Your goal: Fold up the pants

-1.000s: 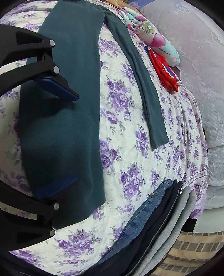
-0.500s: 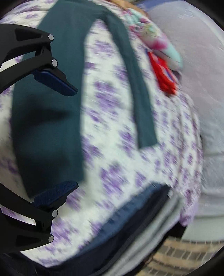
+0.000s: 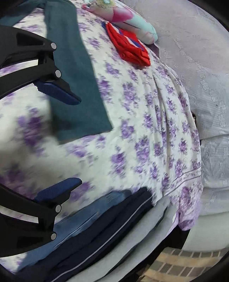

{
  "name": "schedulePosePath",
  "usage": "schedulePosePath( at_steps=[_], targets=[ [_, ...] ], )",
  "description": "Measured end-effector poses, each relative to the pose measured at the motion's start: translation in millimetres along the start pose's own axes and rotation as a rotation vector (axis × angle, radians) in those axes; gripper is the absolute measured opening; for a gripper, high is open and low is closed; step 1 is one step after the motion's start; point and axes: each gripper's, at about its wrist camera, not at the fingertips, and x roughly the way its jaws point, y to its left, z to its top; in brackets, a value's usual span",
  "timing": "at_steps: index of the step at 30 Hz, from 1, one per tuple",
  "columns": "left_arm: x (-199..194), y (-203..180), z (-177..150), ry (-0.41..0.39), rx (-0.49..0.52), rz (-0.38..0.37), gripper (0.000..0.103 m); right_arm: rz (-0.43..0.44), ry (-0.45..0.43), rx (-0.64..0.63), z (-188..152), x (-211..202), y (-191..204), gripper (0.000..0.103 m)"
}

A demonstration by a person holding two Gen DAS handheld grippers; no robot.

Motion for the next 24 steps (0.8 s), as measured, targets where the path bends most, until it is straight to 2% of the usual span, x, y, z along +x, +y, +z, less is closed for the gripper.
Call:
schedulePosePath(
  at_steps=[2,5,7,8,9,11,12,14,16,17,18,19,22,24],
  targets=[
    [0.8,-3.7,-5.1,-0.015,0.083,0.008,0.096,-0.004,0.031,0.005,11.9,20.9,7.4,0.085],
    [-1.6,-1.0,-2.9,-0.028,0.086,-0.009,0.096,-0.054,0.120,-0.010,24.4,56.2,18.1,0.085],
    [-1.8,4.9,0.8,-0.005,0.047,-0.086,0.096,-0.035,0.173,-0.001,27.6,70.3,22.7,0.055],
    [0.1,7.9,2.2,0.007,0.027,-0.109,0.096,-0.032,0.173,0.000,29.7,71.0,24.1,0.017],
    [1.6,11.5,2.9,0.018,0.003,-0.127,0.096,0.006,0.159,0.001,33.1,66.1,27.0,0.007],
    [-1.0,15.7,2.8,0.010,-0.031,-0.131,0.096,0.001,0.076,-0.027,38.1,46.6,31.6,0.006],
    [-3.7,16.3,2.9,-0.003,-0.038,-0.131,0.096,-0.051,0.009,-0.044,41.5,30.4,31.1,0.006],
    [-11.4,14.7,2.6,-0.029,-0.044,-0.152,0.096,-0.116,-0.044,-0.027,43.7,12.3,21.8,0.006],
    [-16.5,5.6,0.6,-0.017,-0.021,-0.214,0.096,-0.132,0.001,-0.026,41.4,16.8,14.7,0.011],
    [-16.5,-1.0,-1.1,0.000,0.002,-0.244,0.096,-0.159,0.030,-0.035,38.9,24.6,11.8,0.032],
    [-14.8,-8.3,-3.5,0.020,0.032,-0.265,0.096,-0.208,0.053,-0.049,35.4,34.8,7.8,0.074],
    [-12.7,-14.2,-6.1,0.037,0.060,-0.274,0.096,-0.223,0.036,-0.062,31.3,38.0,3.8,0.083],
    [-8.3,-17.7,-8.9,0.045,0.090,-0.246,0.096,-0.212,-0.029,-0.014,22.8,14.8,-9.6,0.082],
    [-7.4,-8.4,-4.2,0.026,0.069,-0.198,0.096,-0.153,-0.042,0.044,12.5,-1.5,-19.1,0.082]
  ],
)
